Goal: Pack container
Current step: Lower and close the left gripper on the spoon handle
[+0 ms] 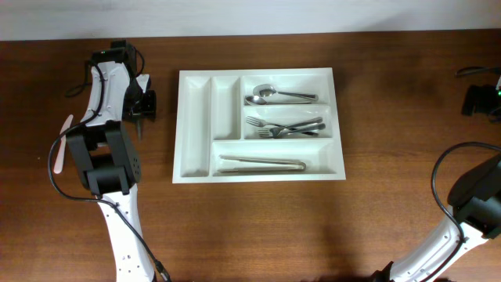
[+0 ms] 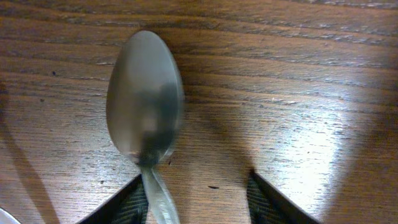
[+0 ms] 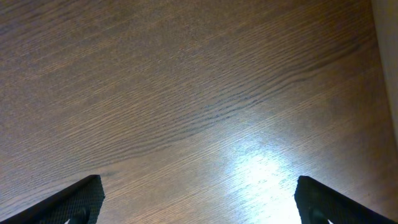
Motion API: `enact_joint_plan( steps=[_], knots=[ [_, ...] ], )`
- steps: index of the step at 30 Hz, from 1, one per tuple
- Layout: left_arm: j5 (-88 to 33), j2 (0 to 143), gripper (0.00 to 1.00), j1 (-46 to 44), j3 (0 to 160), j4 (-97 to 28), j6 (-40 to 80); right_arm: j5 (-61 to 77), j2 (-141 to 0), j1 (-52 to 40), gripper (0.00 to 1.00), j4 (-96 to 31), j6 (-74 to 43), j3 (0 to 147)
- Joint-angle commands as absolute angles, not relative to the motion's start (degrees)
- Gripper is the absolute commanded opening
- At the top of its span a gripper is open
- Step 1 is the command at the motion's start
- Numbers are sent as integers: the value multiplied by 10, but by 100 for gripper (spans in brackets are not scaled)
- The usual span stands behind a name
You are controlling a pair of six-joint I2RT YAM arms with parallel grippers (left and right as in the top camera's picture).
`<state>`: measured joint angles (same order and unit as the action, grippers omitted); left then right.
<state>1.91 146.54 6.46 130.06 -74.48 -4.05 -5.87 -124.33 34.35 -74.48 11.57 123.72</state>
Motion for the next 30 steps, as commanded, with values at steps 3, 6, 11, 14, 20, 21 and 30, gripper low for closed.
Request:
enact_joint_plan(
  steps=[3,6,11,14,20,21,30],
  knots=[
    [28,1482,35,67,1301,-741,-41,-53,-1233,342,99,-743,116,1236],
    [28,1482,30,67,1301,-741,-41,-53,-1233,342,99,-743,116,1236],
    [28,1482,25,67,1301,-741,-41,-53,-1233,342,99,-743,116,1236],
    [28,1482,19,67,1301,-741,-41,-53,-1233,342,99,-743,116,1236],
    [28,1482,9,67,1301,-742,-41,-53,-1233,342,99,-743,116,1236],
    [28,1482,6,67,1301,-742,-41,-53,-1233,342,99,-743,116,1236],
    [28,1482,2,67,1308,-759,-41,-53,-1233,342,99,-743,116,1236]
  ],
)
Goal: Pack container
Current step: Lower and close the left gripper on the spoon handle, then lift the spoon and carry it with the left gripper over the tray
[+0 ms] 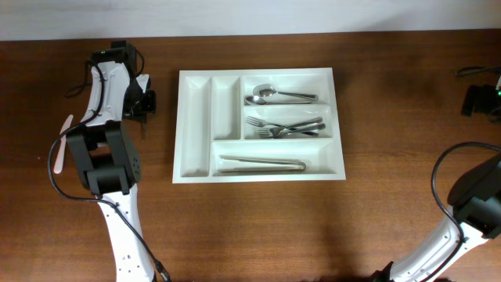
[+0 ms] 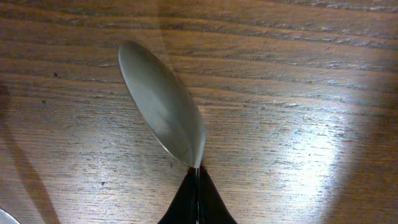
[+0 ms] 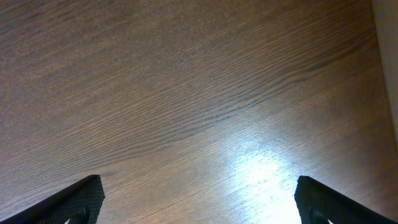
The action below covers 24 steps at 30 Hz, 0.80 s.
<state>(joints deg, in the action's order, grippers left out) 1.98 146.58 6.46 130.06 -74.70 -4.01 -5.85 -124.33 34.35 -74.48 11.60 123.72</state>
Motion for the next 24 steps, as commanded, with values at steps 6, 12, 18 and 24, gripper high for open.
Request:
enact_joint_plan(
  steps=[6,12,18,24],
  knots=[
    [27,1480,2,60,1369,-820,-41,-53,-1233,342,99,-743,116,1236],
    [18,1480,2,36,1491,-909,-30,-53,-1233,342,99,-743,116,1236],
    [-22,1480,2,2,1566,-967,-12,-53,-1233,342,99,-743,116,1236],
    [-105,1480,2,-27,1566,-967,26,-53,-1233,342,98,-743,116,1236]
  ],
)
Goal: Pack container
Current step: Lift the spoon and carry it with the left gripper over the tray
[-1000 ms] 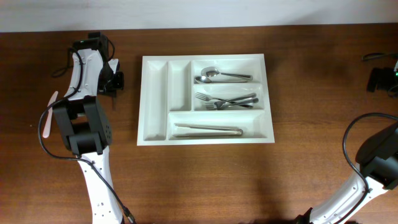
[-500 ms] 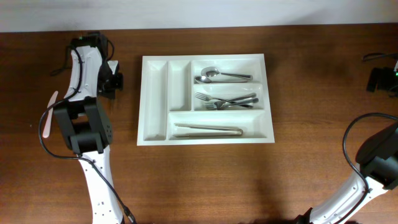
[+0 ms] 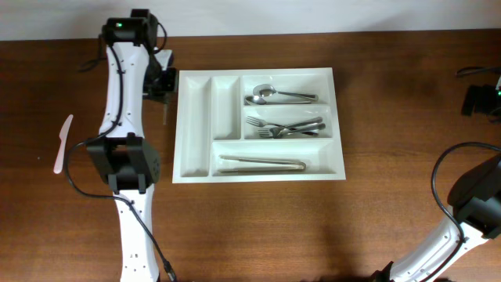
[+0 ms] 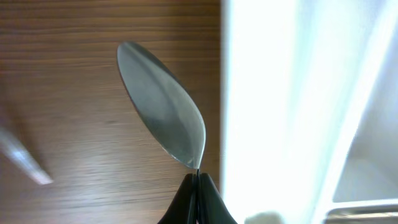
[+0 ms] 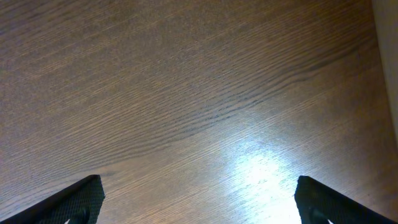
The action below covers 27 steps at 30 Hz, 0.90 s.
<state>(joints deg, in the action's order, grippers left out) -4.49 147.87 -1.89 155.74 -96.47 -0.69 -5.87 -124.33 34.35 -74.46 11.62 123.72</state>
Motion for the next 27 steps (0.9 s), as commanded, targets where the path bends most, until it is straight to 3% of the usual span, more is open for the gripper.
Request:
enact_joint_plan(
  steps=[1,27],
  knots=[
    [-106,1480,2,-30,1566,-967,33,-53,-1233,342,99,-743,116,1236],
    [-105,1480,5,-86,1565,-967,48,-53,-1233,342,99,-743,116,1236]
  ],
)
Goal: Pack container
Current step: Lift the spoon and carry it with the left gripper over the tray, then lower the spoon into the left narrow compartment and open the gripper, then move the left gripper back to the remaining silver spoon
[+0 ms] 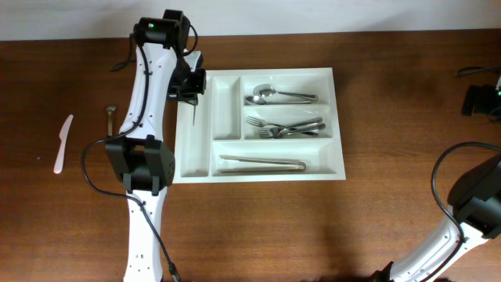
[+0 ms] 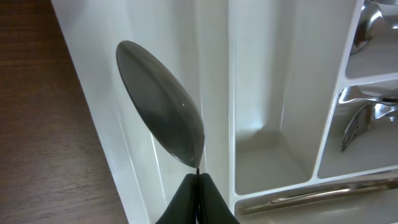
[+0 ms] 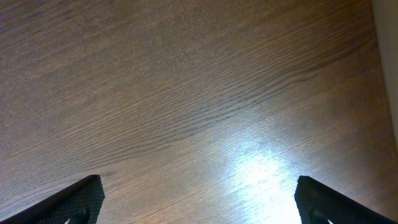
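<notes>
My left gripper (image 2: pixel 198 178) is shut on the neck of a metal spoon (image 2: pixel 160 112), whose bowl points away from the camera. In the overhead view the left gripper (image 1: pixel 190 92) holds the spoon (image 1: pixel 191 114) over the left-most long compartment of the white cutlery tray (image 1: pixel 258 72). The tray's walls (image 2: pixel 214 74) lie below the spoon. Another spoon (image 1: pixel 270 95), forks (image 1: pixel 286 125) and a long metal utensil (image 1: pixel 262 164) lie in the tray's right compartments. My right gripper (image 3: pixel 199 202) is open over bare wood, far right (image 1: pixel 479 99).
A pale plastic knife (image 1: pixel 61 143) lies on the table far left. A small brown object (image 1: pixel 110 116) sits between it and the tray. The tray's second narrow compartment (image 1: pixel 225 102) holds nothing. Cables show at the table's right edge.
My left gripper, still shut on the spoon, has moved right from the table beside the tray's left edge to above the tray's left-most compartment. The right arm has not moved.
First my left gripper stood open around the neck of the spoon lying on the table left of the tray. Then it was shut on the spoon. Later it held the spoon at the tray's left edge, and now over the tray.
</notes>
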Motion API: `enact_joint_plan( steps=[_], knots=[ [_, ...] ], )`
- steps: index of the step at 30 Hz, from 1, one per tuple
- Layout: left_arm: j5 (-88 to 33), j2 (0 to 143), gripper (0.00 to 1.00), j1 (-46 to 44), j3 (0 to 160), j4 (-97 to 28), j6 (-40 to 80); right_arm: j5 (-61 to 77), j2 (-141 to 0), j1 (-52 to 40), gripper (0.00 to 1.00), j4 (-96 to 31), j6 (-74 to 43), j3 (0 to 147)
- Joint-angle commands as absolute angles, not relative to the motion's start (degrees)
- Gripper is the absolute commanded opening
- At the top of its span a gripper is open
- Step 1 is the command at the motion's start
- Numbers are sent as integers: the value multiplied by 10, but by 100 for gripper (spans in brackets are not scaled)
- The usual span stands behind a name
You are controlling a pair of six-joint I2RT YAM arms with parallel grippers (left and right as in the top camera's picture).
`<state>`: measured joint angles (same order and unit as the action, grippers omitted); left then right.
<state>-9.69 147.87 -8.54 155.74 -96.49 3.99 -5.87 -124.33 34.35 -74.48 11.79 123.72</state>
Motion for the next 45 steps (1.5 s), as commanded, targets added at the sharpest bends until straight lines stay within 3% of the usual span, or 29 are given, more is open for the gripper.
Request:
enact_joint_plan(
  steps=[1,14,19,28,31,34,37,45],
  knots=[
    [-105,1480,5,-86,1564,-967,48,-53,-1233,342,99,-743,116,1236],
    [-70,1482,6,-86,1510,-963,60,-53,-1233,342,99,-743,116,1236],
    [-70,1482,12,-86,1509,-960,60,-53,-1233,342,99,-743,116,1236],
    [-64,1482,41,-84,1512,-932,40,-53,-1233,342,99,-743,116,1236],
    [-39,1482,44,-73,1531,-932,41,-53,-1233,342,99,-743,116,1236],
    [5,1482,59,-54,1561,-949,41,-53,-1233,342,99,-743,116,1236],
    [56,1481,60,-25,1580,-967,33,-53,-1233,342,99,-743,116,1236],
    [56,1477,67,60,1578,-967,21,-53,-1233,342,99,-743,116,1236]
  ],
)
